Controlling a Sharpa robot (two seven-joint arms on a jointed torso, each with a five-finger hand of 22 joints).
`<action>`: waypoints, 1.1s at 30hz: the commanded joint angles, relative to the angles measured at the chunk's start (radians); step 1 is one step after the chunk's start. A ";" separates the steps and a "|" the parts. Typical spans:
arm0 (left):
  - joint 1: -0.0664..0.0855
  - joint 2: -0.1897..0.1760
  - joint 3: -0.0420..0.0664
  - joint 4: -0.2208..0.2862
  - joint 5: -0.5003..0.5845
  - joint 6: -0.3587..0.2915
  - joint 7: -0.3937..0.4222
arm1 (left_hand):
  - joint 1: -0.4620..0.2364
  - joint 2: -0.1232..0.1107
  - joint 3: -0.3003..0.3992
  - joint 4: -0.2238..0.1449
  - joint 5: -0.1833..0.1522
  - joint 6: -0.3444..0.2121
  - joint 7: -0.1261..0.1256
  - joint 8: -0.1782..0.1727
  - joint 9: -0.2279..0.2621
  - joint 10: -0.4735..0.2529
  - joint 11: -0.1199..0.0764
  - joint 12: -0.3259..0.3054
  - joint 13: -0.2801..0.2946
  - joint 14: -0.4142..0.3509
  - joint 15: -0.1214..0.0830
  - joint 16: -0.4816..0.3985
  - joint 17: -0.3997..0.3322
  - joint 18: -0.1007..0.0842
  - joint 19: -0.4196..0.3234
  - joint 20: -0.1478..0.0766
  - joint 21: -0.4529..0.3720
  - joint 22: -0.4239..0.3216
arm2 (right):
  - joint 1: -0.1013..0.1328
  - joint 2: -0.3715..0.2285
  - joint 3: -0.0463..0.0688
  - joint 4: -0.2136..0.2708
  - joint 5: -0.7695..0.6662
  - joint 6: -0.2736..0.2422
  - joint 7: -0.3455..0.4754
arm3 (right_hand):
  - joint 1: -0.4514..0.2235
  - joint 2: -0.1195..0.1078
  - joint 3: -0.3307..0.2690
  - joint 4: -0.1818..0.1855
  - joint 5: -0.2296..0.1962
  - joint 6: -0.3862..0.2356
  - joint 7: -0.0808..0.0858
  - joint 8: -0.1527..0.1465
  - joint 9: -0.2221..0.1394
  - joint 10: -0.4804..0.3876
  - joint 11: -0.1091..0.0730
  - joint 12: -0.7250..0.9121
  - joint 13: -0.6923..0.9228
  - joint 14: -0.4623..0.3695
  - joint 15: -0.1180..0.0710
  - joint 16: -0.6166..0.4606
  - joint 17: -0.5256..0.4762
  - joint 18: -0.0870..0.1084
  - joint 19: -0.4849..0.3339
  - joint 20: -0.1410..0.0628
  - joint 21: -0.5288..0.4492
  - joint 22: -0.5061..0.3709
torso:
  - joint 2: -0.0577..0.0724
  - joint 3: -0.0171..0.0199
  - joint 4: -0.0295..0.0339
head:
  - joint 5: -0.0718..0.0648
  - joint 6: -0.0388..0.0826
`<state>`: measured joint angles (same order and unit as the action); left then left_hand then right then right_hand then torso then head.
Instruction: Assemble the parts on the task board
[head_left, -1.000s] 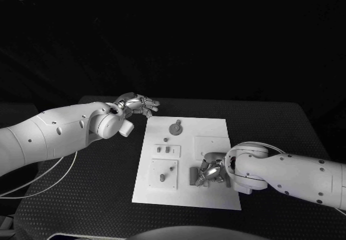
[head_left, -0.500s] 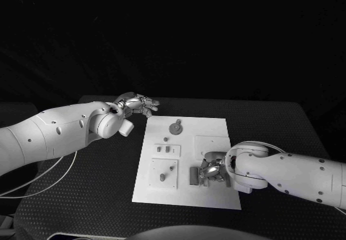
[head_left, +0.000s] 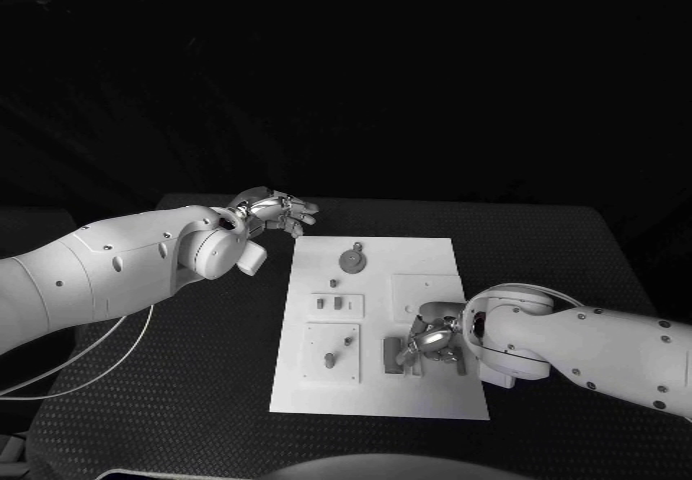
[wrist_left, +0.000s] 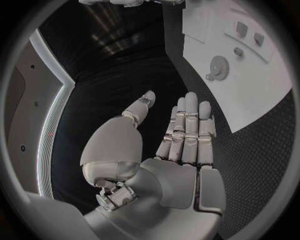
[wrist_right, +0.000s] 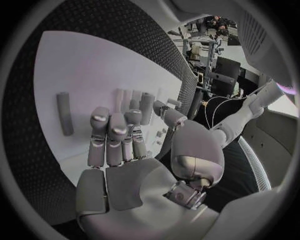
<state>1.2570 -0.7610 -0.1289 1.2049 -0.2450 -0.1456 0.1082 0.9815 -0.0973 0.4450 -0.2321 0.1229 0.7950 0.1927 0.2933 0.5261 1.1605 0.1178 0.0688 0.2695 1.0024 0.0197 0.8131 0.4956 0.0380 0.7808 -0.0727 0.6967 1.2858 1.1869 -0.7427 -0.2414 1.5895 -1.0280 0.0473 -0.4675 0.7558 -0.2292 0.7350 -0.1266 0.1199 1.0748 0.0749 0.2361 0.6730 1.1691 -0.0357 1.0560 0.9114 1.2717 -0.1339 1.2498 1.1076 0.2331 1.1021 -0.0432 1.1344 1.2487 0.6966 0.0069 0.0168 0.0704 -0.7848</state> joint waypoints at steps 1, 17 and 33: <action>0.001 0.003 0.000 -0.002 -0.001 0.013 0.007 | -0.004 0.006 0.000 0.006 0.002 -0.005 0.001 0.006 -0.002 -0.001 0.006 0.003 -0.001 0.002 0.004 -0.005 0.002 0.018 0.007 -0.003 -0.004 0.001 | 0.022 -0.017 0.005 0.007 0.019 -0.024 0.008 | 0.001 -0.018 -0.008 0.005 -0.004 -0.006 0.005 -0.001 -0.002 -0.003 0.005 -0.006 -0.002 -0.004 0.002 -0.007 0.000 0.029 0.000 0.001 -0.004 -0.002 | -0.001 0.0006 -0.0009 | -0.001 0.005; 0.001 0.009 0.000 -0.006 -0.001 0.018 0.006 | -0.005 0.006 0.000 0.007 0.002 -0.005 0.001 0.007 -0.002 -0.001 0.006 0.003 -0.001 0.002 0.004 -0.006 0.002 0.018 0.007 -0.003 -0.005 0.002 | 0.076 -0.110 0.071 0.009 0.087 0.013 0.031 | 0.027 -0.015 -0.017 0.008 -0.005 -0.008 0.005 -0.001 0.001 -0.002 0.005 -0.002 0.000 -0.003 0.001 -0.009 0.001 0.029 -0.001 -0.001 -0.004 -0.005 | 0.001 0.0002 -0.0018 | -0.016 0.017; 0.001 0.008 0.000 -0.003 -0.001 0.018 0.007 | -0.005 0.005 -0.001 0.007 0.001 -0.005 0.001 0.007 -0.002 -0.001 0.006 0.003 -0.001 0.002 0.004 -0.006 0.003 0.018 0.007 -0.003 -0.005 0.002 | 0.075 -0.207 0.017 0.056 -0.063 0.172 -0.100 | 0.055 0.007 -0.018 0.010 -0.067 -0.005 0.006 -0.001 0.004 -0.005 0.006 -0.001 -0.001 -0.005 0.007 -0.010 0.004 0.029 -0.011 0.005 0.000 -0.005 | 0.000 0.0009 -0.0035 | -0.032 0.016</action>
<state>1.2568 -0.7555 -0.1296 1.2000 -0.2452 -0.1419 0.1079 0.9815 -0.0973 0.4450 -0.2321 0.1229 0.7949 0.1928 0.2934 0.5254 1.1600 0.1172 0.0687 0.2695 1.0024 0.0197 0.8131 0.4974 0.0454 0.7807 -0.0726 0.6967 1.2864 1.2622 -0.9469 -0.2228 1.6393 -1.0291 0.1649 -0.5226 0.8152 -0.2171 0.7154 -0.1219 0.0581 1.0663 0.0773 0.2361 0.6762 1.1651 -0.0317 1.0560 0.9116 1.2697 -0.1318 1.2461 1.1111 0.2333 1.0983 -0.0394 1.1344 1.2436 0.6974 0.0065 0.0144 0.0407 -0.7674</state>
